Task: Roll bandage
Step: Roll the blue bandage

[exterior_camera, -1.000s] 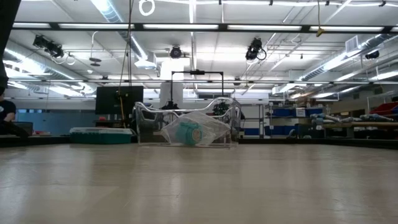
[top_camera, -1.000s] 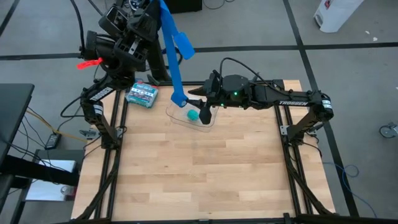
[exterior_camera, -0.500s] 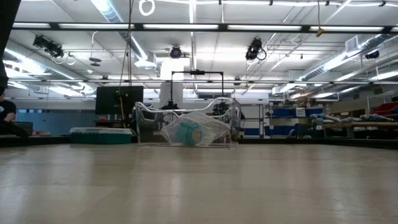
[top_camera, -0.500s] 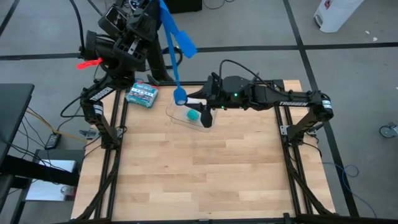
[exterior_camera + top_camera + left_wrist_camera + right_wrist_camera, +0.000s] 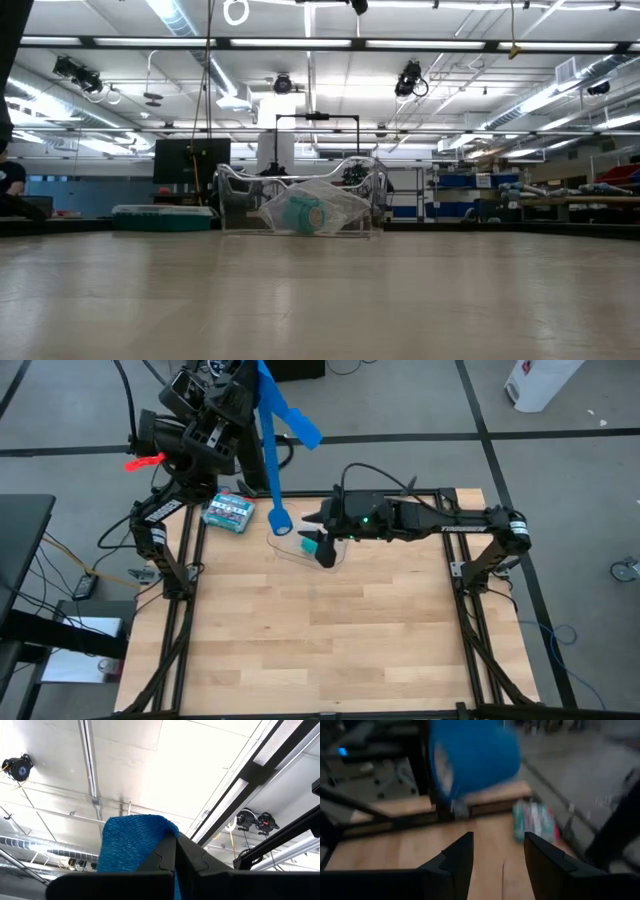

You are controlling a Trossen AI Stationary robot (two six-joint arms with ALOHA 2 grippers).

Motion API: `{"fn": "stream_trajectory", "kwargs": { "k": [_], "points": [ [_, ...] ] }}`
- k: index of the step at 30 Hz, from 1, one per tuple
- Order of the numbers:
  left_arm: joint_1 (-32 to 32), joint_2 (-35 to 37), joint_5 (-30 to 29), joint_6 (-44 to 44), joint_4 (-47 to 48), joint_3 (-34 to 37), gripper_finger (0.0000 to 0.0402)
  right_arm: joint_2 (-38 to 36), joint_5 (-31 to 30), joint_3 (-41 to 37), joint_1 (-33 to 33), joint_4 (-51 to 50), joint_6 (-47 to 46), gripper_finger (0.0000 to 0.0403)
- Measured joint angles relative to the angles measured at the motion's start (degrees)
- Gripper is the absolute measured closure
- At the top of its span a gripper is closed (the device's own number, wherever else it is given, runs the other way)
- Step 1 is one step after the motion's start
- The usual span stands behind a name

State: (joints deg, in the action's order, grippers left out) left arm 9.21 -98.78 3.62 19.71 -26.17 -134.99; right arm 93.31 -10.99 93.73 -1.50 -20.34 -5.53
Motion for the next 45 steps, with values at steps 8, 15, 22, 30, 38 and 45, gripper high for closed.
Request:
{"fn": "stream_trajectory", "kwargs": {
  "k": [8,15,22,30,38,45],
  "points": [
    [0.00,0.00,-0.10,-0.13,2.04,-0.01,0.0396,-0.58,1.67,-1.70,1.07,0.77,-2.82,0.0253],
    [0.00,-1.10,-0.20,-0.11,5.93,0.06,0.0396,-2.29,-0.61,-1.81,3.51,-2.93,-7.44,0.0253],
    [-0.10,-1.92,-0.17,-0.19,8.11,0.02,0.0396,-8.14,-7.41,-1.81,4.90,-13.09,-11.42,0.0253],
    [-0.81,-4.27,-0.19,0.24,7.74,0.02,0.0396,-9.02,-9.58,-2.14,4.89,-18.58,-13.80,0.0253],
    [-1.03,-5.64,-1.25,0.16,6.18,0.04,0.0396,-9.30,-11.87,-4.02,6.68,-19.44,-17.34,0.0253],
    [-1.03,-5.64,-2.66,0.00,5.76,0.02,0.0396,-9.34,-11.84,-4.02,7.41,-18.49,-16.42,0.0253]
  ]
}}
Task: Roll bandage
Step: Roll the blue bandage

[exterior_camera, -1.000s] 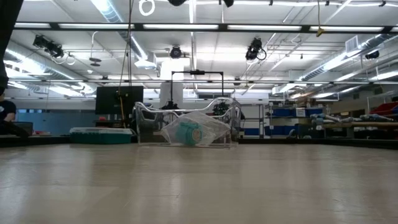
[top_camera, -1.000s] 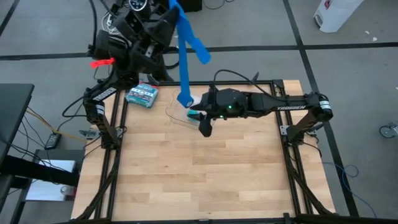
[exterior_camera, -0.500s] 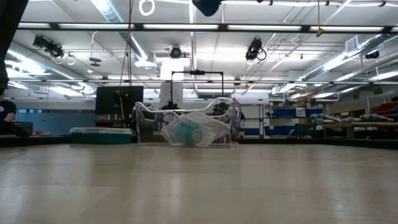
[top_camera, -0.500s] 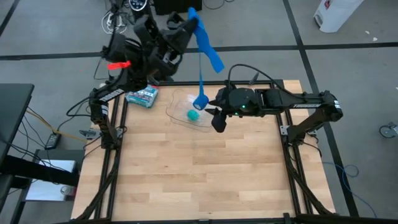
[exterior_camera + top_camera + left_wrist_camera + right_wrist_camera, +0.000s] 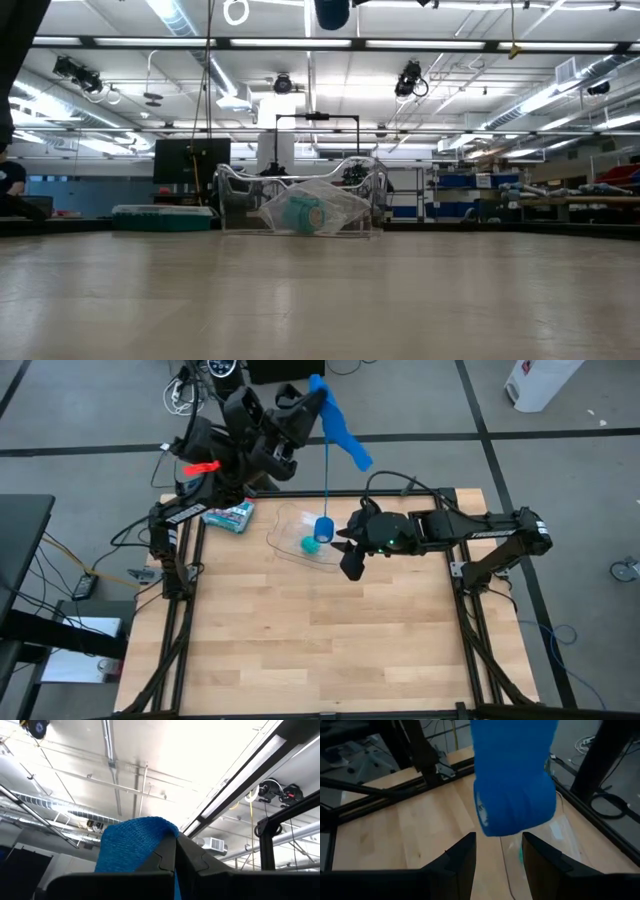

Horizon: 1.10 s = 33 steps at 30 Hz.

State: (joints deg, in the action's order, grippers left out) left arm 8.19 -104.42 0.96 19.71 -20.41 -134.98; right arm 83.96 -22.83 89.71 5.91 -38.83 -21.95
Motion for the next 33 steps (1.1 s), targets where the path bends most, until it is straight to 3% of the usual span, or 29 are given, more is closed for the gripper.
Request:
{"fn": "stream_trajectory", "kwargs": {
  "k": [33],
  "points": [
    [-0.85,0.02,-4.07,-3.22,-10.70,-0.02,0.0396,0.31,-4.38,0.00,-1.07,11.50,7.50,0.0253]
  ]
}}
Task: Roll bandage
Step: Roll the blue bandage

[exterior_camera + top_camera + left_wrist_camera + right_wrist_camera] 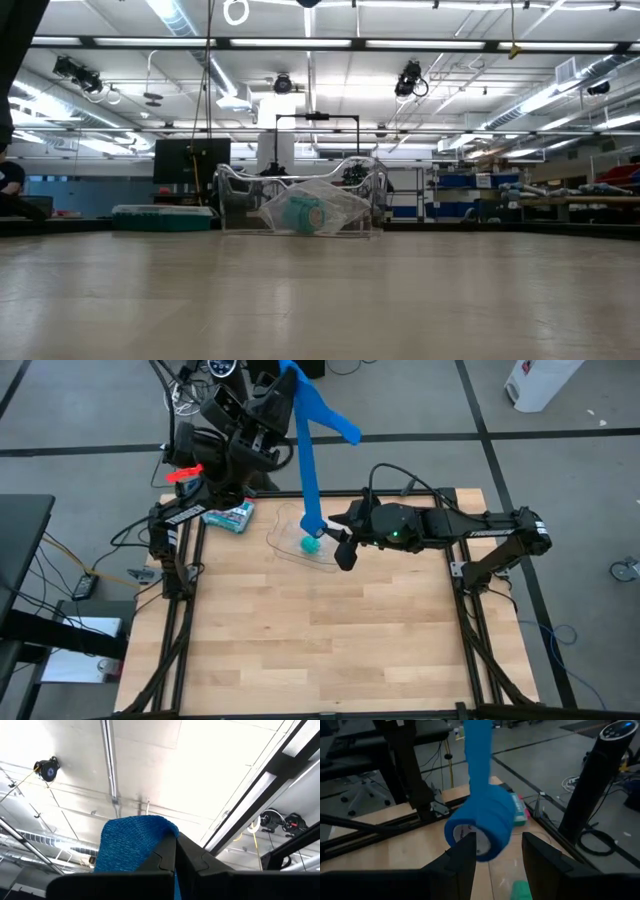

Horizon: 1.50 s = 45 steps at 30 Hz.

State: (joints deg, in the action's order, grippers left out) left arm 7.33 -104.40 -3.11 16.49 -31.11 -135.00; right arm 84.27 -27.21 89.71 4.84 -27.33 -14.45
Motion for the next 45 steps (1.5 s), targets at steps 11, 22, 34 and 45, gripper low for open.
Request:
{"fn": "stream_trajectory", "kwargs": {
  "k": [11,22,34,45],
  "points": [
    [0.00,0.00,0.00,0.02,-2.65,0.00,0.0396,0.24,-0.16,0.01,-0.13,4.07,3.21,0.0253],
    [0.00,0.00,-0.04,0.18,-4.91,0.00,0.0396,3.78,-0.03,0.11,-0.77,12.99,5.36,0.0253],
    [0.00,0.02,0.02,0.00,-5.23,0.00,0.0396,4.81,1.78,0.02,-1.97,13.19,5.71,0.0253],
    [0.00,0.02,0.20,-0.07,-5.20,0.00,0.0396,5.51,4.29,0.02,-3.89,15.89,8.59,0.0253]
  ]
}}
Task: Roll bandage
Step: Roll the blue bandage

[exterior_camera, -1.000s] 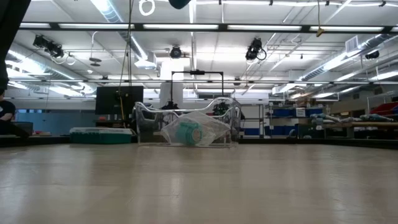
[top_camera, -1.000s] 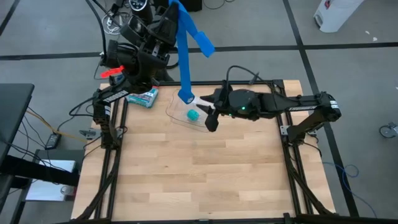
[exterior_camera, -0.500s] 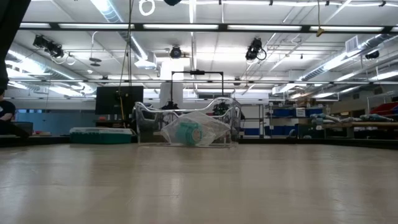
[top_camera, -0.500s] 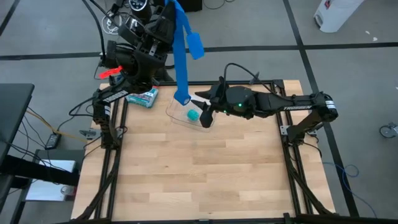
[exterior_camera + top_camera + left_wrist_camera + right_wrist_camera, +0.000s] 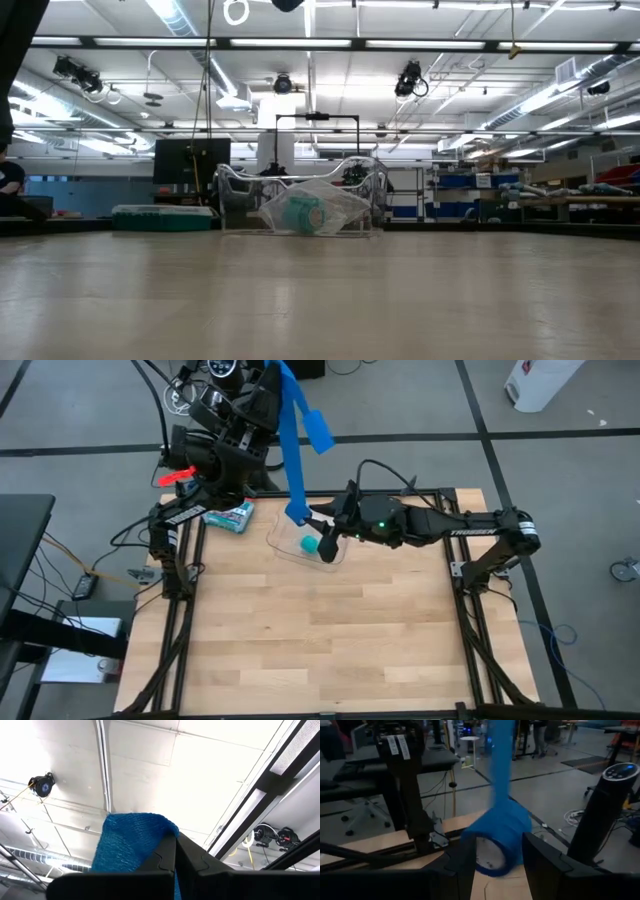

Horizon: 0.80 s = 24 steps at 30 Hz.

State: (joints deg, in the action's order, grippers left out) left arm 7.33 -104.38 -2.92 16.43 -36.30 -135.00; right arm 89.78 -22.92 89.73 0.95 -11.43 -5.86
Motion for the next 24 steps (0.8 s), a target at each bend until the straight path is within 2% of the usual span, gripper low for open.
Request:
{"fn": "stream_trajectory", "kwargs": {
  "k": [24],
  "points": [
    [0.00,0.00,0.09,0.28,-0.21,0.00,0.0396,2.08,2.24,0.00,-0.74,1.39,-0.41,0.0253]
  ]
}}
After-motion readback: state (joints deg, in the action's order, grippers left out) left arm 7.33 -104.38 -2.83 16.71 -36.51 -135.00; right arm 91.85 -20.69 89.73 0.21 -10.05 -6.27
